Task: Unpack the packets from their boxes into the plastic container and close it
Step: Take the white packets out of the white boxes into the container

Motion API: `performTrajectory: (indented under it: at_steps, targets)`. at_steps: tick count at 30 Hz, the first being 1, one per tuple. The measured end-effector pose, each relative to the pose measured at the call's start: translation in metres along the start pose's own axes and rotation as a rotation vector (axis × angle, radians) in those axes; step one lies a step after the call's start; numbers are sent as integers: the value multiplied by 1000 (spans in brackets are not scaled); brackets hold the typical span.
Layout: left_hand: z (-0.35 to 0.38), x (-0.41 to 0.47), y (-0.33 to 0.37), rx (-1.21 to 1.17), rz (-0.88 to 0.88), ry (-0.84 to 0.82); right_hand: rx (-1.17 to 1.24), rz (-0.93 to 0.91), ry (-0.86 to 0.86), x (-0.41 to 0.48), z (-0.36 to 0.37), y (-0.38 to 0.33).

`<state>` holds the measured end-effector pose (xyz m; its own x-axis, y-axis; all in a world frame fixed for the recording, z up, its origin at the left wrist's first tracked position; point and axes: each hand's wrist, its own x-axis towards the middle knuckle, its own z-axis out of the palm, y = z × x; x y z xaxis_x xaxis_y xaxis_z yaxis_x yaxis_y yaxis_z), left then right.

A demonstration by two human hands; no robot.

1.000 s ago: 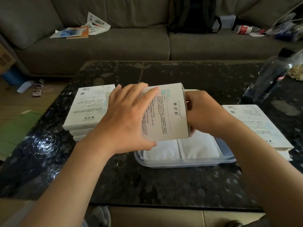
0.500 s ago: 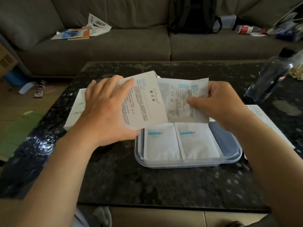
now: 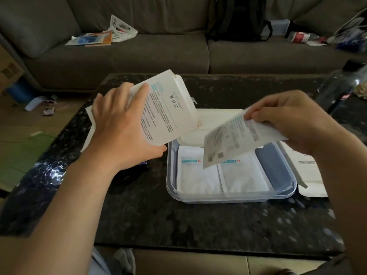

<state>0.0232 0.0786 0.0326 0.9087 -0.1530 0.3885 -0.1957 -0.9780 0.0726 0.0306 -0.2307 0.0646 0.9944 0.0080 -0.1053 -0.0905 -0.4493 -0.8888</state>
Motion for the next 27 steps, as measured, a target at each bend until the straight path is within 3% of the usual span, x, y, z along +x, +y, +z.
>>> performTrajectory:
  at_steps: [3, 5, 20, 27]
  targets:
    - [0, -1, 1, -15, -1, -5, 176, 116, -289, -4, -1, -2]
    - [-1, -2, 1, -23, -3, -8, 198, 99, -399, -3, -2, 0]
    - [0, -1, 2, -28, 1, -17, -342, 98, -245, 21, 64, 26]
    - [-3, -1, 0, -41, -4, -3, -716, -83, -222, 20, 71, 40]
